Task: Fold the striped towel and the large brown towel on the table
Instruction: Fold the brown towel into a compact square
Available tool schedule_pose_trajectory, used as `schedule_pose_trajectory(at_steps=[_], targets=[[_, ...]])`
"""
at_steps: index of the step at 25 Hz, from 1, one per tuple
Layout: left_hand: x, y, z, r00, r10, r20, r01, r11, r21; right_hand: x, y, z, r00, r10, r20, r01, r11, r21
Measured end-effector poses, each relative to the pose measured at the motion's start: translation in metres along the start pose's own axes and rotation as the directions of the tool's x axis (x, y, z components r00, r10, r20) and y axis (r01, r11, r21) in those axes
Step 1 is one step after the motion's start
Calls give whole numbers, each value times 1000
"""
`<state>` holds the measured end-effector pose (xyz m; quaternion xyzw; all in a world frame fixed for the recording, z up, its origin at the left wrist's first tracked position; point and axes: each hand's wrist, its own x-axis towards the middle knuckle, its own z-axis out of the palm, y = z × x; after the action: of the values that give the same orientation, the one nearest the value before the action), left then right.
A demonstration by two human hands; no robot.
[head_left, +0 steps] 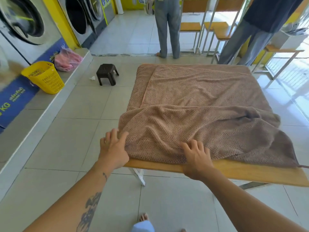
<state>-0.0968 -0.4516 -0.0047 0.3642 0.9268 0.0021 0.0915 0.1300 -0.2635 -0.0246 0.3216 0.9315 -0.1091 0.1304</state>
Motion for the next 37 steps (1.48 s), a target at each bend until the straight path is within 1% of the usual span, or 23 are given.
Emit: schedule_pose_trajectory(at_steps=[1, 2, 4, 5, 7, 10, 12, 14, 15, 17, 19, 21, 23, 25, 27, 30, 32, 34, 35, 37], targets=[[-3, 11, 6, 994, 96, -57, -95, 995, 23, -1, 0, 3, 999, 31, -28, -33, 998, -47], [-6, 23, 14, 980, 191, -61, -190, 982, 9, -1, 0, 5, 996, 70, -54, -74, 994, -79], [-9, 41, 31, 940, 342, -6, -342, 938, -48, 0, 1, 8, 989, 124, -77, -130, 988, -88], [-9, 46, 38, 926, 377, 10, -376, 926, -47, 1, 0, 7, 988, 130, -83, -135, 989, -62], [-2, 46, 45, 929, 370, -17, -371, 929, -20, 7, -6, 3, 988, 108, -111, -103, 993, 49], [11, 19, 42, 948, 315, -52, -314, 949, 18, 11, -24, -3, 974, 101, -202, -47, 966, 256], [25, -2, 35, 967, 233, -102, -232, 973, 18, 4, -29, -1, 961, 155, -227, -82, 950, 301], [34, -7, 26, 974, 193, -121, -197, 980, -21, -10, -23, 3, 940, 247, -234, -166, 933, 319], [37, -1, 22, 972, 206, -112, -213, 976, -52, -19, -17, 4, 931, 287, -226, -206, 923, 325], [38, 23, 18, 949, 304, -82, -312, 945, -103, -39, -1, 4, 918, 358, -173, -287, 897, 336], [34, 54, 19, 899, 433, -63, -438, 888, -139, -59, 20, 4, 897, 435, -84, -378, 850, 366], [31, 85, 24, 843, 537, -34, -534, 827, -175, -74, 41, 0, 865, 501, -10, -459, 801, 385], [26, 112, 32, 791, 609, 63, -595, 788, -157, -84, 63, -5, 841, 541, 23, -507, 772, 383], [21, 137, 43, 771, 610, 183, -604, 791, -98, -91, 86, -6, 833, 551, 43, -527, 767, 366], [14, 154, 51, 799, 558, 223, -568, 823, -24, -95, 111, -3, 843, 536, 46, -518, 788, 333], [4, 178, 59, 873, 441, 209, -455, 890, 25, -95, 152, 9, 887, 462, 18, -454, 863, 222], [-5, 195, 65, 912, 360, 198, -371, 928, 22, -96, 180, 17, 906, 418, 72, -423, 900, 106], [-13, 211, 70, 928, 332, 169, -333, 943, -25, -99, 210, 18, 897, 429, 109, -428, 903, -37], [-17, 217, 71, 926, 348, 148, -345, 937, -49, -100, 223, 16, 881, 455, 127, -450, 890, -73], [-30, 223, 73, 928, 369, 52, -364, 927, -91, -97, 232, 2, 838, 526, 150, -520, 851, -75]])
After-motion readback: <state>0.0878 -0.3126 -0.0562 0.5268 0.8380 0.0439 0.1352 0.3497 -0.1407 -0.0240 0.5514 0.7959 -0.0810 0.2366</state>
